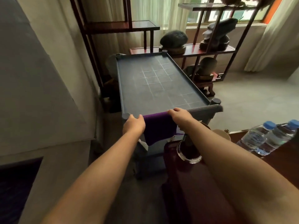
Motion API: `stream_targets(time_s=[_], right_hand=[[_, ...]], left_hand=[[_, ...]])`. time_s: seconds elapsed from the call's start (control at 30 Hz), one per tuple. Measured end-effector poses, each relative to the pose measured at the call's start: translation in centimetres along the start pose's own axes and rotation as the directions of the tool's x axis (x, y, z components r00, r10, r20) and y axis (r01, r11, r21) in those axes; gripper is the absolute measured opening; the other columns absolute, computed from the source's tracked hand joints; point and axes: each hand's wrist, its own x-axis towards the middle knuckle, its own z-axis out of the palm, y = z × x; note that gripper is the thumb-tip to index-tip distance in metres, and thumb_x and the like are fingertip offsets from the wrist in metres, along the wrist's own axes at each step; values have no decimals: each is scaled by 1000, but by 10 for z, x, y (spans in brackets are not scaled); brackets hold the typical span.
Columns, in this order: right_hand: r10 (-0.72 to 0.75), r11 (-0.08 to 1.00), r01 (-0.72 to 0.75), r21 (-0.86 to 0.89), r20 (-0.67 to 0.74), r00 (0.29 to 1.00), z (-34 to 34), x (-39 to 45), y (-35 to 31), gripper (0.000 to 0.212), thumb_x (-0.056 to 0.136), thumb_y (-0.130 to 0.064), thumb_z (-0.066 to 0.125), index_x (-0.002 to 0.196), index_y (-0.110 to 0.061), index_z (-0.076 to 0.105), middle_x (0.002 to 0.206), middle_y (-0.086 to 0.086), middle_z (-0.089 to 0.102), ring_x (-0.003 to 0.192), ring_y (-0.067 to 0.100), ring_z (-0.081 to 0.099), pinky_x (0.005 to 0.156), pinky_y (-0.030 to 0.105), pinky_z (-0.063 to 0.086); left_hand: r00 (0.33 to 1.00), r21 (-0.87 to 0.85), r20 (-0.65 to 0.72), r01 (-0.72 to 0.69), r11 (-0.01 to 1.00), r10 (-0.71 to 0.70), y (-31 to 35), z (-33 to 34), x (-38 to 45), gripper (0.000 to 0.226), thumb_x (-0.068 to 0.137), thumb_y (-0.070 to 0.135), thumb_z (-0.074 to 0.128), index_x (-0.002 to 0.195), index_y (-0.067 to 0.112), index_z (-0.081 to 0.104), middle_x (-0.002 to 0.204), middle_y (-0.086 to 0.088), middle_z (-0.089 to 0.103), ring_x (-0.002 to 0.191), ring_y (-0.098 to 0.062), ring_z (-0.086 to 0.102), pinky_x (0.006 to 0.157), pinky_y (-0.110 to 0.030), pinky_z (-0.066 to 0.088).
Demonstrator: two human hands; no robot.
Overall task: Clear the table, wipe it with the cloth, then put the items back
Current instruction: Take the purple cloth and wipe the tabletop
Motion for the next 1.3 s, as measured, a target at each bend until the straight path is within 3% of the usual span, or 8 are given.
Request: stream_targets(time_s=[0.13,0.4,0.57,0.73,0.83,0.97,1.2,1.3], right_hand=[[16,986,-9,164,-36,999,10,3,1,51,87,-44,54,134,-22,55,131,2,58,115,27,55,98,44,47],[-21,996,27,80,-66,998,8,-1,9,56,91,-47,58,140,-22,48,135,5,55,116,29,55,98,47,47],[-55,997,45,-59,-190,980,9,-6,-10,28,85,-37,64,101,-14,70,101,8,69,92,27,63,82,37,52],[24,948,8,319,-96,995,5,-11,-21,20,74,-28,69,79,-9,64,82,9,65,78,26,64,62,36,56],[47,883,-26,468,-33,998,-1,-14,-25,28,70,-19,63,93,-4,66,87,12,65,84,31,64,70,45,59],[1,818,-32,574,53,999,-10,-21,-31,39,75,-1,50,110,-17,61,104,12,61,94,31,59,81,54,55],[9,700,-48,712,58,998,-31,-42,-42,38,79,6,40,90,-14,69,91,10,59,85,25,55,76,39,53],[-33,744,62,666,-56,998,-47,-53,-45,35,79,8,45,94,-9,70,88,6,61,90,24,55,77,37,52]], left_hand=[[990,-239,55,136,962,-126,2,0,3,64,97,44,44,148,7,35,146,-16,47,127,-36,51,106,-45,42],[995,-407,42,102,908,-93,-6,21,-4,71,96,43,54,154,17,24,149,-9,43,130,-32,49,102,-44,43],[999,-390,18,40,920,-36,-2,18,-9,64,89,31,69,142,9,41,132,-11,56,117,-31,57,90,-38,48],[999,-543,15,41,838,-39,9,1,-12,10,84,14,64,92,9,66,91,-9,67,87,-26,63,75,-35,55],[1000,-567,-1,9,823,-11,12,-8,-12,13,91,12,55,101,17,64,102,-6,64,97,-26,61,88,-46,55],[999,-597,20,-13,802,31,16,-16,-12,37,96,1,46,124,21,60,116,-3,59,107,-25,59,92,-43,55],[993,-671,1,-84,736,115,33,-33,-25,28,93,0,49,91,21,66,100,-4,65,92,-19,62,67,-29,56],[989,-663,-1,-109,740,145,45,-39,-33,24,94,4,52,89,22,67,98,-4,65,96,-21,63,83,-39,58]])
